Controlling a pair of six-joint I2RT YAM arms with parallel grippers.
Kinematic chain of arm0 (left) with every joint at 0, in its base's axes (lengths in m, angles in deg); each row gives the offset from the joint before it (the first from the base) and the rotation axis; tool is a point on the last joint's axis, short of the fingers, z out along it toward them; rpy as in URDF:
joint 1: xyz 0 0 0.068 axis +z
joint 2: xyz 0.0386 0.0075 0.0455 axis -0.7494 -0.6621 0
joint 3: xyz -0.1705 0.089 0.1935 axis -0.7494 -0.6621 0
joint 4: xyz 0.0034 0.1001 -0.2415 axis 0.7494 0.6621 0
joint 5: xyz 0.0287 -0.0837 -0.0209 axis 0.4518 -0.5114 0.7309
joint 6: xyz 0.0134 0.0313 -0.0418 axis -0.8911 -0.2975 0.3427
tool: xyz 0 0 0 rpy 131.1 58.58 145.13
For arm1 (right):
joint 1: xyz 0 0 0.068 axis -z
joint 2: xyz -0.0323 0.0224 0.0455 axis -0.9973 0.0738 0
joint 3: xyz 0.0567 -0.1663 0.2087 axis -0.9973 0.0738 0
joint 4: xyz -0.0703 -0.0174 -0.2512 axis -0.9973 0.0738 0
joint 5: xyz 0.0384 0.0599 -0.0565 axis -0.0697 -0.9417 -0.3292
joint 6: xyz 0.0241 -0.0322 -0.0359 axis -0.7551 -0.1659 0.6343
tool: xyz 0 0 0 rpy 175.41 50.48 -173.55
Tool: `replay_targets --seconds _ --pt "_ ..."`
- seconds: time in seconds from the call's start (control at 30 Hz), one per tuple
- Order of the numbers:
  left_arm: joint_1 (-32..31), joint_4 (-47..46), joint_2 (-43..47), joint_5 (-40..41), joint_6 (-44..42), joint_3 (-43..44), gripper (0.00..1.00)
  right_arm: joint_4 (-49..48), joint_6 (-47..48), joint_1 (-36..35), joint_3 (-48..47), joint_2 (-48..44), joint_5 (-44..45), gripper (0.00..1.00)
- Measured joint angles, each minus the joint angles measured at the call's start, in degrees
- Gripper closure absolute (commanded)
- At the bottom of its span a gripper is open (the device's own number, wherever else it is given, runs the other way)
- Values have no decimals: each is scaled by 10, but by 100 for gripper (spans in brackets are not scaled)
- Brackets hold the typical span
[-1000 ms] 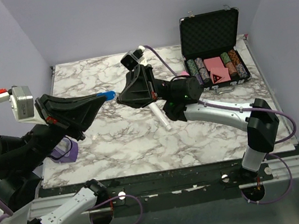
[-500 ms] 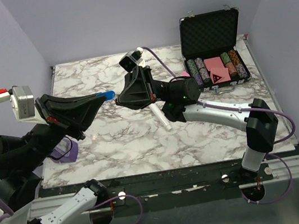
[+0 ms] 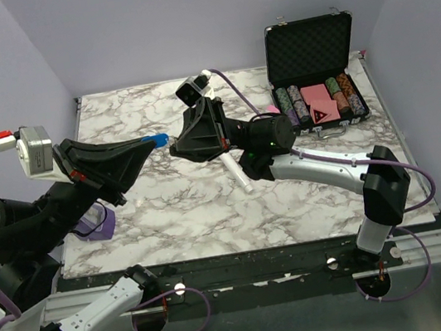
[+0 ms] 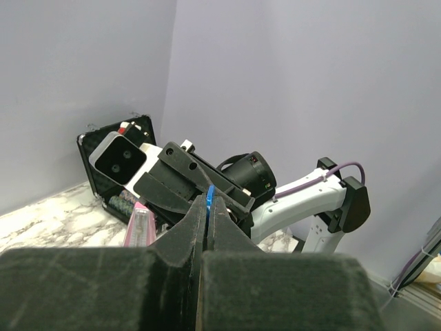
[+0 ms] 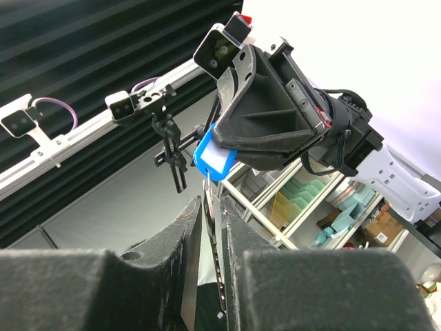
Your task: Remove the keys from the keyring
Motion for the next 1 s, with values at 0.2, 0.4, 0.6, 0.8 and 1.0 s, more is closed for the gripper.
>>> replay_targets --seconds 0.2,0.4,0.6,0.8,1.0 --pt "0 0 0 1 0 0 100 0 0 0 -3 0 0 76" --pt "0 0 1 0 0 0 100 0 0 0 -9 1 0 78" --pt "0 0 4 0 -2 0 100 0 0 0 -9 8 0 81" --pt "0 0 5 -1 -2 0 100 0 0 0 -9 9 0 83" --pt "0 0 5 -2 -3 0 100 0 0 -1 -9 9 0 88"
